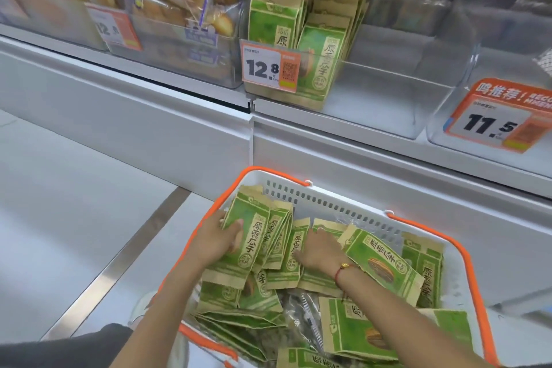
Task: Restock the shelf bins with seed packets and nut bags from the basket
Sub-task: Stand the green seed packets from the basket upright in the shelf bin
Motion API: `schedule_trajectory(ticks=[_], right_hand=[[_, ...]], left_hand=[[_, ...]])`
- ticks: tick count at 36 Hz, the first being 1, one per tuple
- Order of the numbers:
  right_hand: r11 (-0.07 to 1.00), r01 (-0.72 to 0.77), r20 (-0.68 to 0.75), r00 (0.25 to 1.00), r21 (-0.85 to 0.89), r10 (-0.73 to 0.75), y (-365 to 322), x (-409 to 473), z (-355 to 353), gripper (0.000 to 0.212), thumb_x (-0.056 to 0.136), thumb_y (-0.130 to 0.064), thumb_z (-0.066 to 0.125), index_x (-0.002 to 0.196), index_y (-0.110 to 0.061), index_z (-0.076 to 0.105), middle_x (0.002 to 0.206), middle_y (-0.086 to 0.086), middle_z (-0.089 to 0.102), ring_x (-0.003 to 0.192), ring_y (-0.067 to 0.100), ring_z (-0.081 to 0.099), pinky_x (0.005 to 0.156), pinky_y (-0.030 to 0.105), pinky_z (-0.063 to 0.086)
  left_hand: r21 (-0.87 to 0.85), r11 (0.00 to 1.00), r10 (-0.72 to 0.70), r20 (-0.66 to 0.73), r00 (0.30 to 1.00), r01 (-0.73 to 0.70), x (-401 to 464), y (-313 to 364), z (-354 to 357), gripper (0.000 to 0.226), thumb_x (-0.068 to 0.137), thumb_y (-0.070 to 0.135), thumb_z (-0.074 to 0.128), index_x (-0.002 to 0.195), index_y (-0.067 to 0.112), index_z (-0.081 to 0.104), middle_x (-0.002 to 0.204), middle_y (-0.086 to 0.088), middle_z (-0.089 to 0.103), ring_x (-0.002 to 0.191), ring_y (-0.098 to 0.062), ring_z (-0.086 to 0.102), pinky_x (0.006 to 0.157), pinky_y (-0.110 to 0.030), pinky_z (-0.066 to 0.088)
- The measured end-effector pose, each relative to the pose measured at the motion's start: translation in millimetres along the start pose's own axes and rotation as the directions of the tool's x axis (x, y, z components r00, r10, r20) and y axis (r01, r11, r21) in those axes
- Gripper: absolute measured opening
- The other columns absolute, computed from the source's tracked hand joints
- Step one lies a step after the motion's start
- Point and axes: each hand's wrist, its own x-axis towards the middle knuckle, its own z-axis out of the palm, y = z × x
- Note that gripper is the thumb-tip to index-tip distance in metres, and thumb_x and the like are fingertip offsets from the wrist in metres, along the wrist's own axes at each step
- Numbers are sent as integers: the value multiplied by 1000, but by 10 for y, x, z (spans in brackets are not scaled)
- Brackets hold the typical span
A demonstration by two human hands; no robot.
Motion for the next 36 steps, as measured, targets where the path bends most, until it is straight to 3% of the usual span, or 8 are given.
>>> schedule_trajectory(ticks=[3, 6, 10, 14, 19, 26, 29, 36], right_hand=[[994, -83, -62, 994, 69, 87, -103, 155, 144, 28, 88, -28, 60, 106, -7, 59, 119, 11, 53, 115, 28, 50, 99, 36, 46], [937, -127, -130, 975, 325, 178, -173, 251, 211, 22, 75, -12, 71, 89, -10, 54, 94, 5, 54, 97, 24, 56, 82, 33, 54], [877, -88, -76, 987, 473, 140, -211, 194, 163, 40, 82, -3, 63, 118, -8, 45, 76, -3, 50, 68, 16, 53, 47, 21, 39], [838, -29, -68, 995, 545, 78, -16, 80, -59, 42, 85, 0, 60, 121, -13, 41, 79, -1, 52, 56, 12, 48, 45, 20, 37], [758, 28, 39, 997, 652, -70, 445, -199, -712, 51, 82, -1, 66, 119, -24, 38, 89, 3, 68, 63, 15, 66, 53, 23, 52], [323, 46, 30, 974, 945, -227, 422, -492, -1022, 47, 80, -2, 70, 119, -24, 56, 102, 3, 73, 81, 17, 70, 63, 24, 53], [237, 81, -35, 981, 968, -192, 280, -565, -865, 49, 76, -4, 75, 120, -19, 59, 103, 7, 72, 87, 22, 71, 67, 30, 57], [493, 240, -163, 967, 836, -195, 223, -615, -742, 39, 82, -17, 73, 119, -24, 62, 100, 0, 68, 75, 8, 69, 66, 19, 56]], left_hand=[[-241, 961, -140, 5, 990, 137, 30, 23, 2, 19, 97, 15, 51, 82, 9, 62, 67, -14, 65, 68, -29, 62, 71, -34, 52], [-408, 877, -247, 66, 967, 252, 5, 38, 25, 21, 99, 18, 47, 97, 7, 65, 103, -22, 68, 98, -37, 64, 92, -50, 49], [-556, 784, -272, 91, 958, 276, -23, 69, 69, 23, 101, 14, 41, 114, 5, 58, 94, -14, 68, 78, -25, 65, 65, -33, 52], [-612, 747, -270, 75, 960, 258, -10, 87, 68, 22, 102, 13, 37, 105, 5, 57, 88, -13, 65, 74, -24, 62, 51, -27, 53], [-626, 739, -297, 27, 954, 248, 34, 71, 95, 27, 101, 14, 37, 102, 5, 62, 73, -11, 72, 63, -26, 69, 64, -38, 51], [-545, 774, -323, 98, 941, 323, -88, 217, 316, 36, 101, 31, 39, 121, 7, 57, 105, -16, 66, 90, -28, 64, 81, -40, 53], [-596, 739, -223, 224, 949, 314, -229, 392, 450, 49, 99, 49, 30, 100, 15, 65, 84, -7, 72, 79, -21, 68, 74, -35, 53], [-477, 857, -110, 195, 975, 192, -286, 191, 730, 51, 58, 78, 65, 89, 38, 70, 102, -11, 71, 101, -28, 65, 103, -52, 40]])
